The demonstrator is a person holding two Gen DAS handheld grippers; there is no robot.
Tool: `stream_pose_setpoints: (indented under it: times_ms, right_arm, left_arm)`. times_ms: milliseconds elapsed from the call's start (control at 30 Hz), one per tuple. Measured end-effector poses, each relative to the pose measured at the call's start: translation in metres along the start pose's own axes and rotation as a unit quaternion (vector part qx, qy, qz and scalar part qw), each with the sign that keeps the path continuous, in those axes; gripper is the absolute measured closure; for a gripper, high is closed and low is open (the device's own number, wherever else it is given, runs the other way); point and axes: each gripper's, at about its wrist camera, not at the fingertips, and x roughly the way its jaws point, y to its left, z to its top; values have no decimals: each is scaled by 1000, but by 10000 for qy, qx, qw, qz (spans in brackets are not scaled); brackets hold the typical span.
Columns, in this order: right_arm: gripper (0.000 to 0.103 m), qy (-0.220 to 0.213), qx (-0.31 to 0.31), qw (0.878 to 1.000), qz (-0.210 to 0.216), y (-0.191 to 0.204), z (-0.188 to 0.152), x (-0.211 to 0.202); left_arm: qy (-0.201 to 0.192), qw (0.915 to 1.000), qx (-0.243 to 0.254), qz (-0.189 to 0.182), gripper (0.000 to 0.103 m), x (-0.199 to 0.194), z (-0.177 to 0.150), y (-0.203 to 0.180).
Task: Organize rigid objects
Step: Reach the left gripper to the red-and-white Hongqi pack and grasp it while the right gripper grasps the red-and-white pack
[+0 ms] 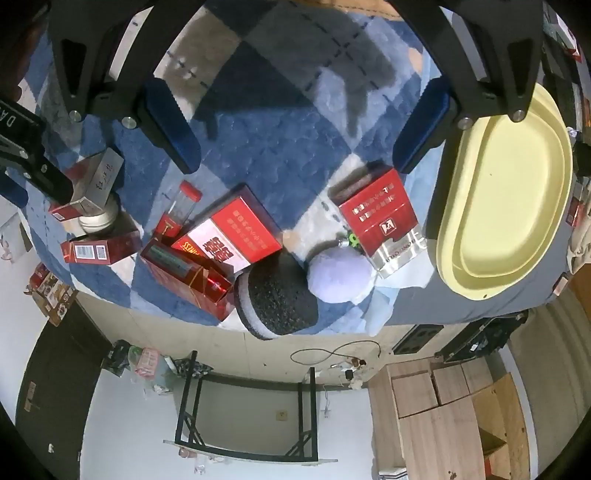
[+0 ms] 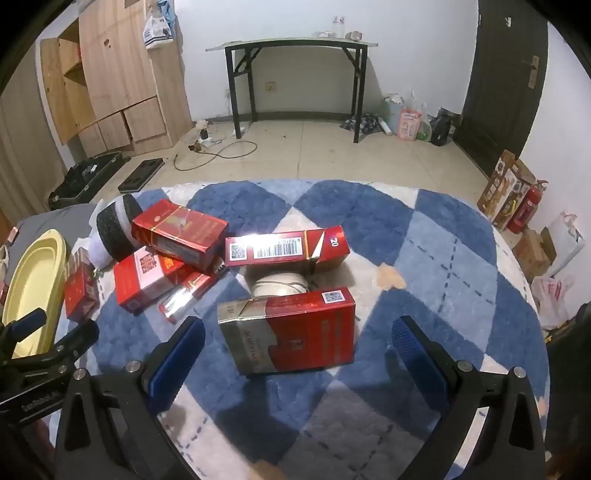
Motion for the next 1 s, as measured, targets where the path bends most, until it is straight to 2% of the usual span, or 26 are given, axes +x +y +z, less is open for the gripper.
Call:
stream_pose_setpoints:
  times_ms: [133, 167, 333, 467, 533, 600, 833, 1000]
  right_arm:
    - [0, -9, -14, 10000, -4, -5, 1, 0]
    - [0, -46, -117, 9998, -169, 1, 0, 0]
    - [0, -59, -17, 9999, -117, -5, 0, 0]
    - [0, 38, 188, 9998, 49, -22, 3, 4]
    - [0, 32, 269, 9996, 106, -29, 5, 3]
    - [0, -19, 322, 9994, 98, -34, 8, 2]
    - [0, 171, 416, 9982, 407, -33, 3, 8]
    - [0, 203, 321, 9984, 411, -32, 1, 9]
  left_arm:
    - [-31, 9999, 52, 83, 0, 1, 0, -3]
    - [-42, 10000, 18, 36, 0, -2, -1, 2]
    - [74, 9997, 100, 195, 0, -1, 3, 15]
    - [108, 9999, -19, 130, 0, -1, 9, 31]
    - [31, 10000, 28, -67, 0, -4, 12, 35]
    - [114, 9996, 90, -231, 0, -4, 17, 35]
    - [125, 9989, 183, -406, 0, -13, 27, 58]
    - [212, 9985, 278, -412, 0, -2, 32, 65]
